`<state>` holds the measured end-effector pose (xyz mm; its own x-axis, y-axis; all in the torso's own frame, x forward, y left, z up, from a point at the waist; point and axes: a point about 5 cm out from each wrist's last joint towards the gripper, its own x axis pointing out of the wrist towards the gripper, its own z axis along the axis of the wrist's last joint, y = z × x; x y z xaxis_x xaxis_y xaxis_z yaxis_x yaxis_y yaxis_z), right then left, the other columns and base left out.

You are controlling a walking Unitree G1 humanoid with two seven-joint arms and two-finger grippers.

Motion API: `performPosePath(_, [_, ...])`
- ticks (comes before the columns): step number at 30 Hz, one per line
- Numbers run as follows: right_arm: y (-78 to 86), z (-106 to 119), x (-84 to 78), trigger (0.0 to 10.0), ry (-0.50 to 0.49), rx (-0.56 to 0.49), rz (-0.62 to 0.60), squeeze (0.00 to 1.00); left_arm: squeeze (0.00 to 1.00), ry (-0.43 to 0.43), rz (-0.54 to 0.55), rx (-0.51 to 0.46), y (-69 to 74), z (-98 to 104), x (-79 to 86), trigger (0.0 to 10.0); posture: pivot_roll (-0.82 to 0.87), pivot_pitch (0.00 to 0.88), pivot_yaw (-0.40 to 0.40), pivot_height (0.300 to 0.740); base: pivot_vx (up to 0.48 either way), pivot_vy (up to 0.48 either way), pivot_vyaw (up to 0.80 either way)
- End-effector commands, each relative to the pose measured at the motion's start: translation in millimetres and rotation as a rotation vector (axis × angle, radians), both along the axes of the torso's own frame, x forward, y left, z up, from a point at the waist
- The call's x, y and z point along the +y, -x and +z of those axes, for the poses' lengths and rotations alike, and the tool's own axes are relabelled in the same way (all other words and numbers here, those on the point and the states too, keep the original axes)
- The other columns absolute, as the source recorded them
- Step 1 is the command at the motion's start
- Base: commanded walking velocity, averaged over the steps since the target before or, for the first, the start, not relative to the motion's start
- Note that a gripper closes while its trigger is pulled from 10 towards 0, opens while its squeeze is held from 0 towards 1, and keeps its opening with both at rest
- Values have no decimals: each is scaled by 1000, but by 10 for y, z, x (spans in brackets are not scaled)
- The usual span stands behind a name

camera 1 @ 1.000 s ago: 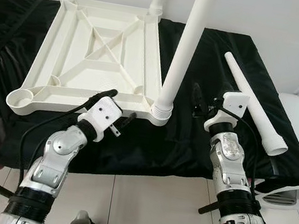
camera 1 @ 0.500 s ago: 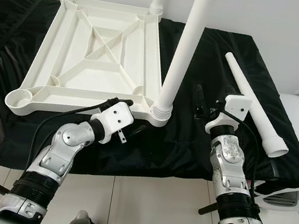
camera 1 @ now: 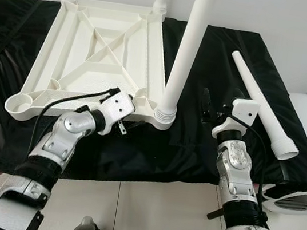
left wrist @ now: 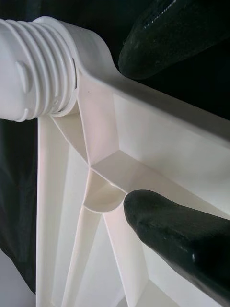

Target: Building children table

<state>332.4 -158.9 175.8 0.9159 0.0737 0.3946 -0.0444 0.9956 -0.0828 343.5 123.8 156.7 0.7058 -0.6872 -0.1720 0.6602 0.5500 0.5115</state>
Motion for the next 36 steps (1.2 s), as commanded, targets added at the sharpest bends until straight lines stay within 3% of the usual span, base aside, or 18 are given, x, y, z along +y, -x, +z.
performPosePath(1, [18, -13, -7, 10000, 3, 7, -7, 0, 0, -13, -8, 38, -18, -43, -6, 10000, 52, 128, 16, 740, 0, 0, 0])
performPosePath(10, [54, -26, -46, 10000, 1, 9, -29, 0, 0, 10, -126, 146, 18, -86, -65, 10000, 40, 141, 27, 740, 0, 0, 0])
performPosePath(11, [55, -25, -51, 10000, 0, 9, -33, 0, 0, 19, -162, 157, 49, -86, -75, 7176, 39, 140, 27, 740, 0, 0, 0])
performPosePath(14, [55, -23, -50, 10000, 1, 8, -34, 0, 0, 21, -168, 161, 53, -87, -76, 7333, 39, 140, 27, 740, 0, 0, 0])
performPosePath(15, [54, -21, -50, 10000, 1, 8, -35, 0, 0, 25, -174, 167, 56, -89, -75, 6745, 40, 141, 26, 740, 0, 0, 0])
performPosePath(17, [47, -10, -50, 10000, -1, 5, -36, 0, 0, 16, -187, 188, 63, -127, -69, 2431, 41, 140, 26, 740, 0, 0, 0])
performPosePath(21, [43, -5, -49, 10000, -1, 4, -36, 0, 0, 11, -191, 197, 65, -142, -67, 2431, 41, 140, 25, 740, 0, 0, 0])
performPosePath(22, [40, 8, -51, 10000, 1, 2, -35, 0, 0, -13, -204, 226, 69, -183, -62, 5569, 38, 142, 27, 740, 0, 0, 0])
performPosePath(24, [39, 14, -54, 10000, 2, 0, -35, 0, 0, -21, -208, 235, 70, -194, -60, 5373, 38, 142, 27, 740, 0, 0, 0])
performPosePath(25, [41, 17, -57, 10000, 2, -1, -36, 0, 0, -27, -213, 242, 74, -202, -57, 4118, 37, 141, 30, 740, 0, 0, 0])
performPosePath(27, [42, 19, -59, 10000, 1, -1, -37, 0, 0, -28, -217, 246, 77, -205, -55, 4118, 37, 141, 30, 740, 0, 0, 0])
performPosePath(28, [47, 23, -56, 10000, 2, -3, -34, 0, 0, -24, -230, 257, 89, -207, -51, 0, 37, 139, 34, 740, 0, 0, 0])
performPosePath(34, [30, 99, -28, 10000, 11, -23, 2, 0, 0, -66, -279, 309, 149, -271, -31, 0, 35, 134, 42, 740, 0, 0, 0])
performPosePath(35, [14, 149, -18, 10000, 16, -34, 25, 0, 0, -97, -303, 320, 183, -305, -31, 3608, 35, 132, 45, 740, 0, 0, 0])
performPosePath(36, [10, 160, -16, 10000, 16, -36, 29, 0, 0, -104, -308, 322, 190, -312, -31, 3608, 35, 132, 45, 740, 0, 0, 0])
